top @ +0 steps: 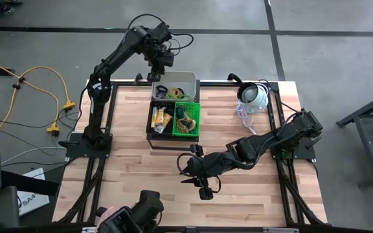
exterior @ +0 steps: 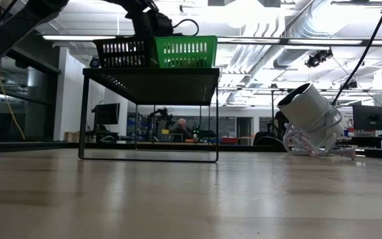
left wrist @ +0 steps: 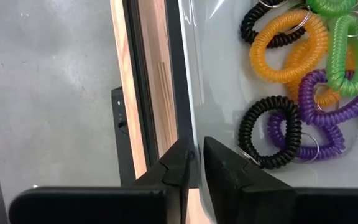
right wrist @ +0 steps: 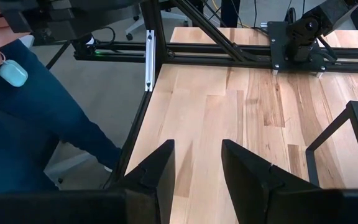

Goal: Pick & Place Office Desk Supplies
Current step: Put the gray bin with spring keychains on the shelf, then return to Home Position

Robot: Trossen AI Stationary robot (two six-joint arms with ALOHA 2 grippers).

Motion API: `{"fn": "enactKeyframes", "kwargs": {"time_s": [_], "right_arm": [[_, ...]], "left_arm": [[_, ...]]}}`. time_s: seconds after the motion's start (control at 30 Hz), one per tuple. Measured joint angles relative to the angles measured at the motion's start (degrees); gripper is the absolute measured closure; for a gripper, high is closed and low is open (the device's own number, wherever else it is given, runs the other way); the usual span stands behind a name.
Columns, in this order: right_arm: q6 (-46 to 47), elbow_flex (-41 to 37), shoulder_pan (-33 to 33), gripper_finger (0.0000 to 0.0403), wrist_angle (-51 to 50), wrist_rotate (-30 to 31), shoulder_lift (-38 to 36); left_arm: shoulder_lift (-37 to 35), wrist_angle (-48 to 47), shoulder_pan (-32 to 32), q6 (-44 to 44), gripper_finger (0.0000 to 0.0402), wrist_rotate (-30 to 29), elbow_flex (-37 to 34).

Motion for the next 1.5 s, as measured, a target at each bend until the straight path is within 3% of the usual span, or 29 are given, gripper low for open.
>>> {"fn": "enactKeyframes", "kwargs": {"time_s": [1.07, 1.27, 1.5], "right_arm": [[0.0, 0.0, 0.0, 0.0283, 0.0, 0.0, 0.0], [0.0, 0.0, 0.0, 0.0283, 0.0, 0.0, 0.0], [0.0, 0.0, 0.0, 0.0283, 0.0, 0.0, 0.0]], "left_arm": [[-4.9, 3.5, -0.6, 0.5, 0.0355, 2.8, 0.0], [-10.0, 7.9, -2.5, -4.3, 0.0355, 2.4, 0.0], [-15.6, 15.1, -5.6, -16.7, 0.0355, 6.3, 0.0]]}}
